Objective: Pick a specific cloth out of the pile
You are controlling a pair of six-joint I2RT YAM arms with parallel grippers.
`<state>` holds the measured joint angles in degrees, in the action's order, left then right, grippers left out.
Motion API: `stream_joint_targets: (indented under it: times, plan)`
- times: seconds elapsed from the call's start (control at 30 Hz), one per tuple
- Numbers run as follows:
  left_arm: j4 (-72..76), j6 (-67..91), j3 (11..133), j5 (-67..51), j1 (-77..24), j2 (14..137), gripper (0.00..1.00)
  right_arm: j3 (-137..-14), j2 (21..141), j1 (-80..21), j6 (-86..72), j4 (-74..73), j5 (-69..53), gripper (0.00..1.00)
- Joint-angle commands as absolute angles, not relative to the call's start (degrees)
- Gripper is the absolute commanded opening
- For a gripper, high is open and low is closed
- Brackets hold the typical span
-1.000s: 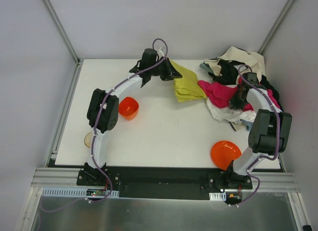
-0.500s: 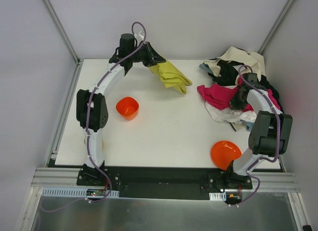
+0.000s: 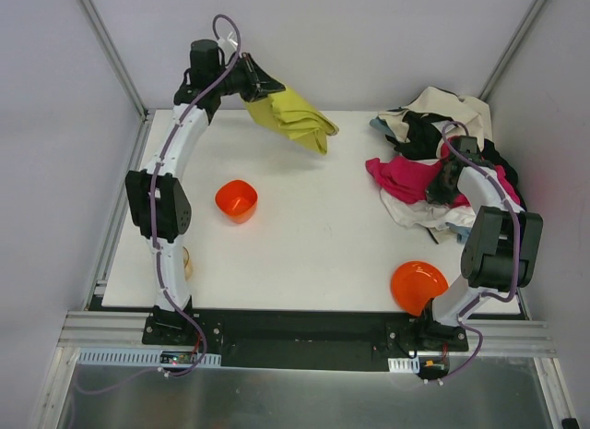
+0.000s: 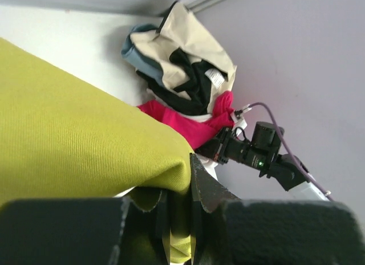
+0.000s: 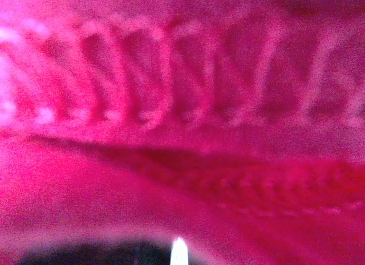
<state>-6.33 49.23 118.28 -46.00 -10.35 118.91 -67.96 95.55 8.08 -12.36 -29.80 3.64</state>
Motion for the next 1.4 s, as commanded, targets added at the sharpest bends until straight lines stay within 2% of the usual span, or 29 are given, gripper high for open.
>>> stream_joint_targets:
  times: [0.0, 0.2, 0.47, 0.83, 1.1, 1.37]
  plan:
    - [1.14, 49.74, 128.13, -48.96, -7.13, 118.47, 0.00, -67.94, 92.90, 9.14, -11.43, -29.80, 5.36, 0.01]
    - [1.05, 52.56, 137.45, -49.75, -2.03, 124.27, 0.00, -68.12, 93.25, 8.88, -11.43, -29.53, 4.92, 0.01]
    - [1.05, 50.72, 134.22, -50.10, 6.40, 123.84, 0.00, -68.73, 94.30, 8.26, -11.34, -29.44, 4.66, 0.01]
    - [1.32, 45.36, 112.17, -50.28, 10.46, 123.05, 0.00, -68.03, 94.66, 5.89, -10.55, -29.35, 4.66, 0.01]
    - [2.55, 40.08, 93.54, -46.58, 11.25, 113.39, 0.00, -67.76, 94.66, 5.27, -10.11, -29.53, 4.75, 0.01]
    - [3.87, 38.50, 80.70, -45.44, 12.83, 107.85, 0.00, -68.64, 95.71, 4.13, -10.11, -29.53, 4.39, 0.00]
